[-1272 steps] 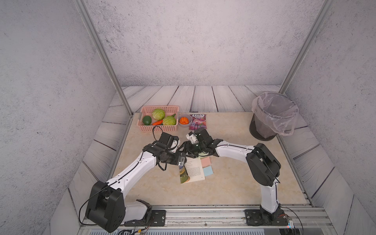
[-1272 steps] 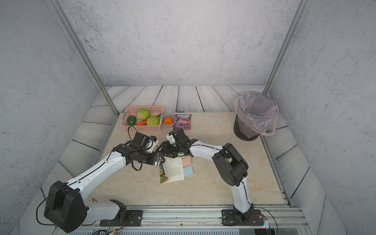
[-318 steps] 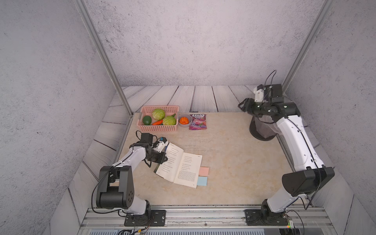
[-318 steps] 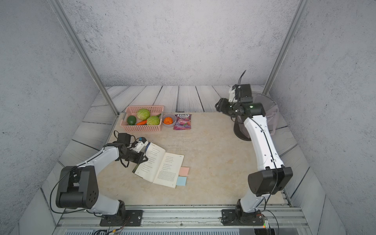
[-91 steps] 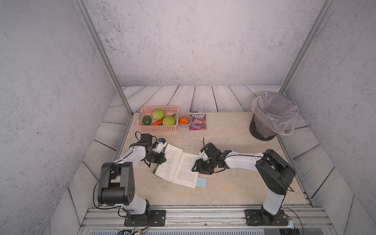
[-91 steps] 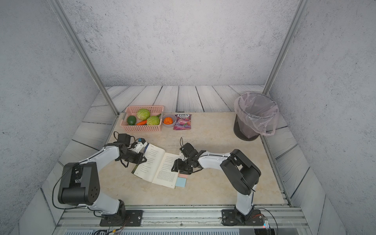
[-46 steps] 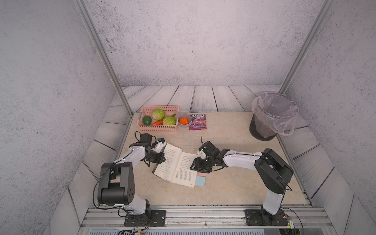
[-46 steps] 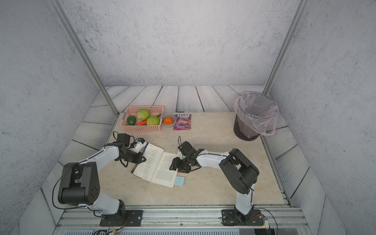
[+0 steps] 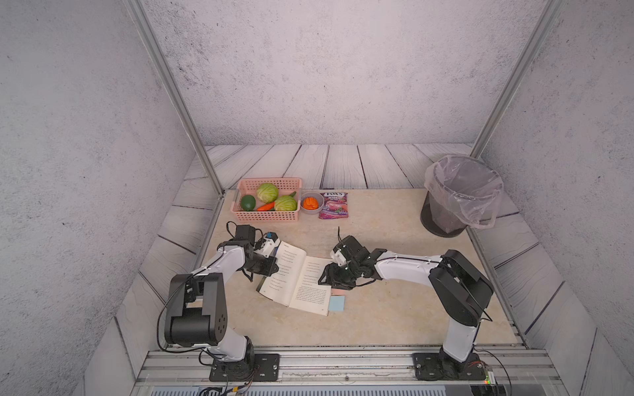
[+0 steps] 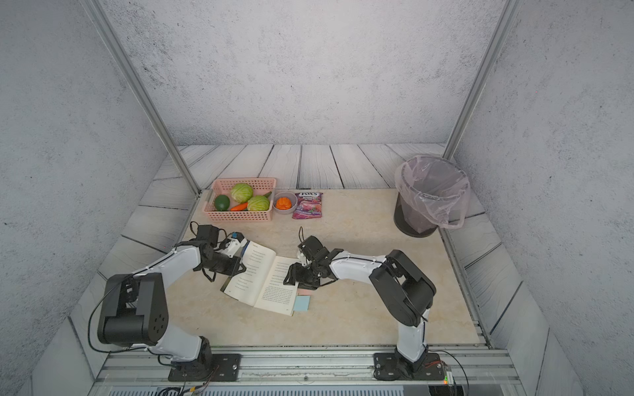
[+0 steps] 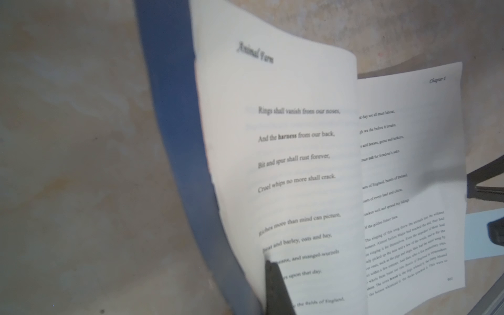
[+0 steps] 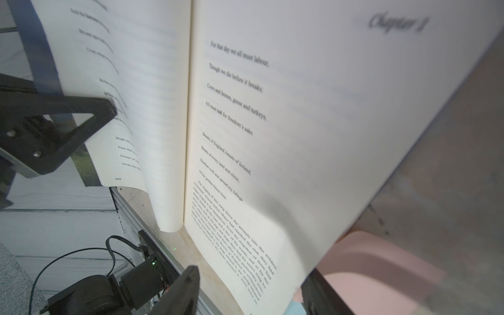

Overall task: Peel off the used sticky note
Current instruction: Turn the page of the book at the center of the board.

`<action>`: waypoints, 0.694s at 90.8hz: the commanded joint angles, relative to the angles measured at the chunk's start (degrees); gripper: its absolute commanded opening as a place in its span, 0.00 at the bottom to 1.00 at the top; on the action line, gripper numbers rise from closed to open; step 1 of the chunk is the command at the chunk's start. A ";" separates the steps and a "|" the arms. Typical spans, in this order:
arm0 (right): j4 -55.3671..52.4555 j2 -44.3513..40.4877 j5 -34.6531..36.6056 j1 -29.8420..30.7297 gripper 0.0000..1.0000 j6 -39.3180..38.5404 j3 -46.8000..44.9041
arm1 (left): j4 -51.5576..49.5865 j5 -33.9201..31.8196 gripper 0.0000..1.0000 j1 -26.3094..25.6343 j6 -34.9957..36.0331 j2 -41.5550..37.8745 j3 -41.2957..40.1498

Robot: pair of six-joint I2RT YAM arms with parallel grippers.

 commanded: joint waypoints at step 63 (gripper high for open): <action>1.51 0.87 -1.70 1.11 0.63 -0.50 3.09 | -2.13 -0.32 0.00 0.23 1.11 0.93 -0.38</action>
